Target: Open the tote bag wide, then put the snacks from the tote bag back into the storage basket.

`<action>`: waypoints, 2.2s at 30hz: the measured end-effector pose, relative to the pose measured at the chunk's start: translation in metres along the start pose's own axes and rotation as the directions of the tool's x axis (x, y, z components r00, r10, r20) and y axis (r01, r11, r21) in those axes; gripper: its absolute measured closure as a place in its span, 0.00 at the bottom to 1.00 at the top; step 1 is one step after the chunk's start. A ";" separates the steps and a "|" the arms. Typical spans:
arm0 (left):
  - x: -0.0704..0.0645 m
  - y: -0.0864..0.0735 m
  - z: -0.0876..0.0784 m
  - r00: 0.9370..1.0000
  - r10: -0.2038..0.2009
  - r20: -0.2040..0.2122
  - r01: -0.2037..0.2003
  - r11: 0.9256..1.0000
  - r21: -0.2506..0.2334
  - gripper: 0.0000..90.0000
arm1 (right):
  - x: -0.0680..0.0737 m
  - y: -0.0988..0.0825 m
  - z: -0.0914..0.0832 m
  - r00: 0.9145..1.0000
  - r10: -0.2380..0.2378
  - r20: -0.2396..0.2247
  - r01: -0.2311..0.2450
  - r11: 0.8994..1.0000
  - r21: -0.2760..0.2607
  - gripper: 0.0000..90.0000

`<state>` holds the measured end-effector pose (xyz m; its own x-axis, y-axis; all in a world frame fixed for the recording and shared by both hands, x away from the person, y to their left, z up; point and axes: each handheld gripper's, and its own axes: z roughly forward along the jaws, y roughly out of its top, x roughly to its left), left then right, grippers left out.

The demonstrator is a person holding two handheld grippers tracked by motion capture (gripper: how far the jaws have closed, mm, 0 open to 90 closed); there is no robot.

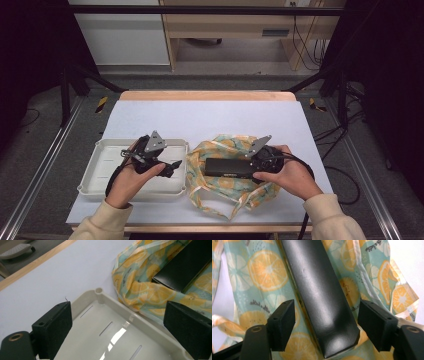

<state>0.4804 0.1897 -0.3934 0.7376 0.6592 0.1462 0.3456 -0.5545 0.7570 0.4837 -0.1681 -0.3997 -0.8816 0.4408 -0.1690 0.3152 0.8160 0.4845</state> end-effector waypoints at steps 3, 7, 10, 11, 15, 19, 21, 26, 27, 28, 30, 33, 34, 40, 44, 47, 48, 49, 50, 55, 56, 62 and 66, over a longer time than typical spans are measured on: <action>0.003 -0.003 -0.003 1.000 -0.012 -0.013 0.011 1.000 -0.005 0.10 | -0.002 0.001 -0.002 1.000 0.003 -0.006 -0.003 1.000 0.007 0.35; 0.006 -0.005 -0.007 1.000 -0.008 -0.005 0.008 1.000 0.001 0.10 | -0.003 0.003 -0.001 1.000 -0.010 -0.021 0.010 1.000 0.027 0.34; 0.011 -0.010 -0.011 1.000 -0.008 -0.011 0.009 1.000 0.021 0.10 | -0.002 0.003 -0.001 1.000 -0.009 -0.029 0.010 1.000 0.023 0.32; 0.013 -0.012 -0.012 1.000 -0.013 -0.016 0.013 1.000 0.022 0.10 | -0.002 0.003 -0.001 0.999 -0.012 -0.034 0.013 1.000 0.023 0.31; 0.019 -0.018 -0.014 0.999 -0.034 -0.028 0.035 0.999 0.029 0.10 | -0.002 0.003 0.001 0.999 -0.024 -0.046 0.025 0.999 0.030 0.29; 0.018 -0.017 -0.016 0.999 -0.035 -0.029 0.035 0.999 0.024 0.10 | -0.003 0.003 0.003 0.997 -0.042 -0.064 0.044 0.998 0.033 0.29; 0.016 -0.015 -0.019 0.999 -0.030 -0.026 0.030 0.999 0.019 0.10 | -0.003 0.005 0.004 0.997 -0.044 -0.062 0.046 0.999 0.020 0.29; 0.015 -0.010 -0.026 0.999 -0.023 -0.024 0.023 1.000 -0.006 0.10 | -0.002 0.007 0.007 0.996 -0.054 -0.076 0.057 0.997 0.045 0.31; 0.016 -0.010 -0.027 0.999 -0.020 -0.025 0.020 1.000 -0.004 0.10 | -0.002 0.007 0.008 0.996 -0.053 -0.075 0.057 0.997 0.049 0.31; 0.016 -0.010 -0.027 0.999 -0.026 -0.026 0.025 1.000 -0.007 0.10 | -0.003 0.006 0.008 0.995 -0.067 -0.076 0.071 0.996 0.053 0.31; 0.017 -0.011 -0.026 0.999 -0.027 -0.024 0.027 1.000 -0.002 0.10 | -0.003 0.006 0.009 0.995 -0.061 -0.075 0.066 0.996 0.067 0.31; 0.016 -0.011 -0.024 1.000 -0.024 -0.018 0.024 1.000 0.008 0.10 | -0.004 0.005 0.012 0.995 -0.061 -0.076 0.067 0.995 0.076 0.31; 0.015 -0.011 -0.024 1.000 -0.020 -0.019 0.020 1.000 0.011 0.10 | -0.005 0.006 0.012 0.995 -0.066 -0.076 0.072 0.994 0.079 0.31; 0.007 -0.008 -0.021 1.000 -0.004 0.006 0.004 1.000 0.011 0.10 | -0.009 0.006 0.021 0.994 -0.070 -0.081 0.077 0.993 0.087 0.32; 0.008 -0.009 -0.021 1.000 -0.001 0.006 0.001 1.000 0.016 0.10 | -0.012 0.005 0.027 0.993 -0.073 -0.097 0.084 0.989 0.121 0.35; 0.010 -0.009 -0.021 1.000 -0.012 0.003 0.012 1.000 0.018 0.10 | -0.015 0.004 0.030 0.991 -0.076 -0.110 0.091 0.987 0.132 0.38; 0.009 -0.009 -0.020 1.000 -0.013 0.004 0.013 1.000 0.019 0.10 | -0.017 0.003 0.031 0.989 -0.085 -0.118 0.100 0.986 0.134 0.38; 0.009 -0.008 -0.020 1.000 -0.010 0.006 0.010 1.000 0.018 0.10 | -0.017 0.003 0.033 0.989 -0.079 -0.126 0.096 0.986 0.135 0.38; 0.008 -0.008 -0.020 1.000 -0.005 0.010 0.005 1.000 0.019 0.10 | -0.017 0.002 0.034 0.988 -0.084 -0.129 0.102 0.986 0.135 0.38; 0.006 -0.008 -0.017 1.000 0.001 0.022 -0.002 1.000 0.030 0.10 | -0.017 0.002 0.042 0.985 -0.100 -0.142 0.122 0.980 0.156 0.38; 0.006 -0.008 -0.017 1.000 0.004 0.025 -0.005 0.999 0.034 0.10 | -0.017 0.002 0.043 0.984 -0.102 -0.142 0.125 0.979 0.162 0.38; 0.006 -0.011 -0.015 0.999 0.006 0.035 -0.007 0.999 0.047 0.10 | -0.017 0.000 0.039 0.980 -0.123 -0.158 0.146 0.979 0.143 0.46; 0.009 -0.013 -0.013 0.999 -0.005 0.033 0.003 0.998 0.058 0.10 | -0.017 -0.005 0.035 0.979 -0.136 -0.151 0.154 0.982 0.113 0.47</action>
<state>0.4747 0.2097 -0.3938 0.7544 0.6451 0.1216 0.3809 -0.5810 0.7193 0.5093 -0.1661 -0.4293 -0.9591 0.2641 -0.1020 0.2134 0.9112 0.3523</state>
